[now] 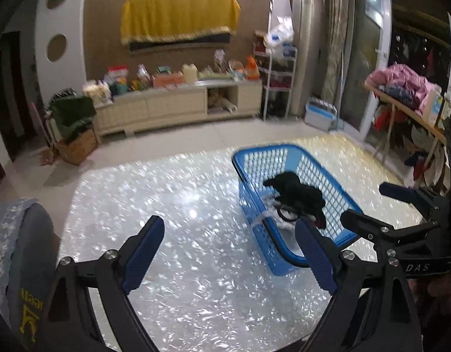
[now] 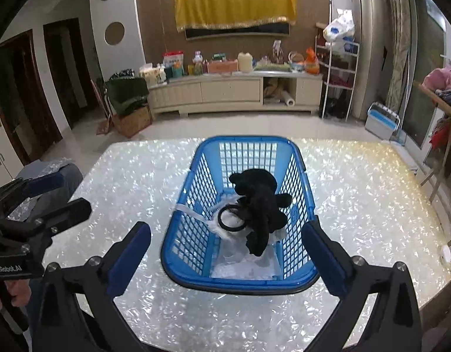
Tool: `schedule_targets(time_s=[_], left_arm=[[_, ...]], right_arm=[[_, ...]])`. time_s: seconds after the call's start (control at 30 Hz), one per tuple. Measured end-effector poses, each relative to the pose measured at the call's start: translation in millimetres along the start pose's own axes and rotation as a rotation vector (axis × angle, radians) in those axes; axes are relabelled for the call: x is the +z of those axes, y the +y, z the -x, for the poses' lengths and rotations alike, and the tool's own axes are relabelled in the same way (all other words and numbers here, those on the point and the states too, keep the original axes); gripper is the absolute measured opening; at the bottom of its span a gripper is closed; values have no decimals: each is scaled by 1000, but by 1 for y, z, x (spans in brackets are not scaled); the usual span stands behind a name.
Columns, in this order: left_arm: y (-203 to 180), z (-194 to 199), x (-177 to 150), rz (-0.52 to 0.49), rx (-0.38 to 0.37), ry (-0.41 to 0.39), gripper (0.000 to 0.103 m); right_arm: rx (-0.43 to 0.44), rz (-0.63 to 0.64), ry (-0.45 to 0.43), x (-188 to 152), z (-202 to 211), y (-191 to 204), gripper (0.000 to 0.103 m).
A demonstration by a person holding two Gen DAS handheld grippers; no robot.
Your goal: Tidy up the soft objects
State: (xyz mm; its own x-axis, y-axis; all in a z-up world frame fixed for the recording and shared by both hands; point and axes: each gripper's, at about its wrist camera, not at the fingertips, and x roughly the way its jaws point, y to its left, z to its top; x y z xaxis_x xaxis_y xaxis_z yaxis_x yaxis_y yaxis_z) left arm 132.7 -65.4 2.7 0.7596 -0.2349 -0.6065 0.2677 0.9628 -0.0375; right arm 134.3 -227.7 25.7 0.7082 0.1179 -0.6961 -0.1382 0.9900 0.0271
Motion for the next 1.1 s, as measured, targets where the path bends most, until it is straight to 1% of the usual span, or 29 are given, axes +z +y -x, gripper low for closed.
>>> schedule_targets(time_s=[0.1, 0.13, 0.17, 0.3, 0.33, 0.6, 1.1], left_arm=[[-2, 26, -3, -22, 91, -71, 90], [-4, 32, -4, -36, 112, -88, 90], [-5, 40, -5, -38, 117, -102, 90], [0, 59, -8, 26, 41, -121, 90], [1, 62, -9, 37, 38, -126, 90], [6, 76, -12, 59, 62, -146, 90], [7, 83, -18, 61, 73, -147, 90]], right_arm=[[-2, 3, -35, -1, 11, 8, 103], [-6, 6, -50, -2, 16, 11, 103], [-9, 9, -61, -2, 19, 14, 103], [-17, 10, -98, -5, 31, 22, 103], [-14, 11, -109, -5, 35, 25, 103], [-10, 35, -145, -6, 43, 36, 103], [4, 50, -155, -10, 38, 45, 103]])
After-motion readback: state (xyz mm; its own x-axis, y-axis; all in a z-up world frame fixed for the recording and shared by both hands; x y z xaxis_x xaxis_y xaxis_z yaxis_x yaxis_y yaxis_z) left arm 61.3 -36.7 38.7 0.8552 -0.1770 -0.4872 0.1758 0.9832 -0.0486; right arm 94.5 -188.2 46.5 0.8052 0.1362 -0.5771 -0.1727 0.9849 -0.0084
